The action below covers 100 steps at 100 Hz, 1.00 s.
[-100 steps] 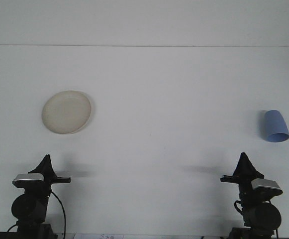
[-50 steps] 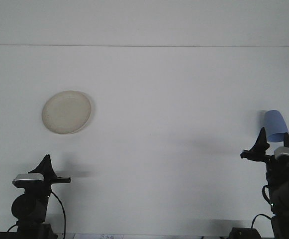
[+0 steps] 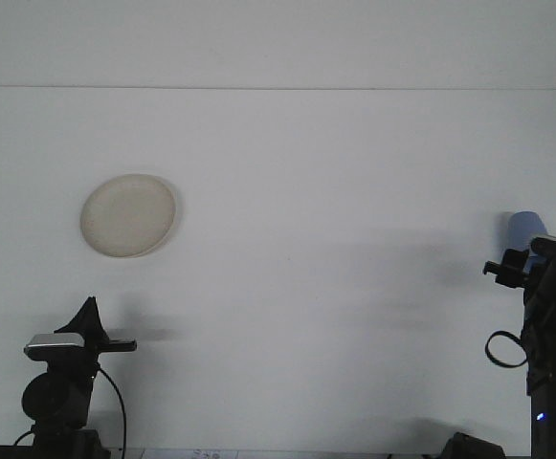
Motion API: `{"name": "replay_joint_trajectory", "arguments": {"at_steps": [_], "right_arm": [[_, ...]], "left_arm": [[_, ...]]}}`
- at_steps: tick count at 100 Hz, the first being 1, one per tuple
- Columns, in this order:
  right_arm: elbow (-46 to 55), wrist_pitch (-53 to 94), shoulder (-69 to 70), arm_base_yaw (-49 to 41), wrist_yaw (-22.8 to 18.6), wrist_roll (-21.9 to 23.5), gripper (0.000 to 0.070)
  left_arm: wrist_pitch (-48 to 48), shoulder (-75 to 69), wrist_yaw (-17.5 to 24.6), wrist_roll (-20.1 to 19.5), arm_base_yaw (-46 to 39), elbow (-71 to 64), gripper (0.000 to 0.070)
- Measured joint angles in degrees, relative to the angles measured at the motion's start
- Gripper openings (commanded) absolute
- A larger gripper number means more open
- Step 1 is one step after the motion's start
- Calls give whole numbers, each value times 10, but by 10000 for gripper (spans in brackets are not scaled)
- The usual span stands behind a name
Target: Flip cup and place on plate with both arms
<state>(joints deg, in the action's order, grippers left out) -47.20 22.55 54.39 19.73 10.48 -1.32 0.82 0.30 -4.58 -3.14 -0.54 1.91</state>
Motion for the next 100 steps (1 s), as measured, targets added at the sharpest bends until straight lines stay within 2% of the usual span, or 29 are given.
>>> {"name": "replay_joint_trajectory", "arguments": {"at_steps": [21,44,63,83,100], "right_arm": [[0,-12,117,80,-5,-36,445],[0,-68,200,150,-85,-81,444],[0,-138,243,171,-148,-123,442],[0,-194,301,175,-193,-161,441],[0,-257,348,175,-200,-178,437]], "left_arm": [[0,0,0,0,0,0,13],[0,0,0,0,0,0,13],[0,0,0,0,0,0,13],[0,0,0,0,0,0,13],[0,0,0,0,0,0,13]]}}
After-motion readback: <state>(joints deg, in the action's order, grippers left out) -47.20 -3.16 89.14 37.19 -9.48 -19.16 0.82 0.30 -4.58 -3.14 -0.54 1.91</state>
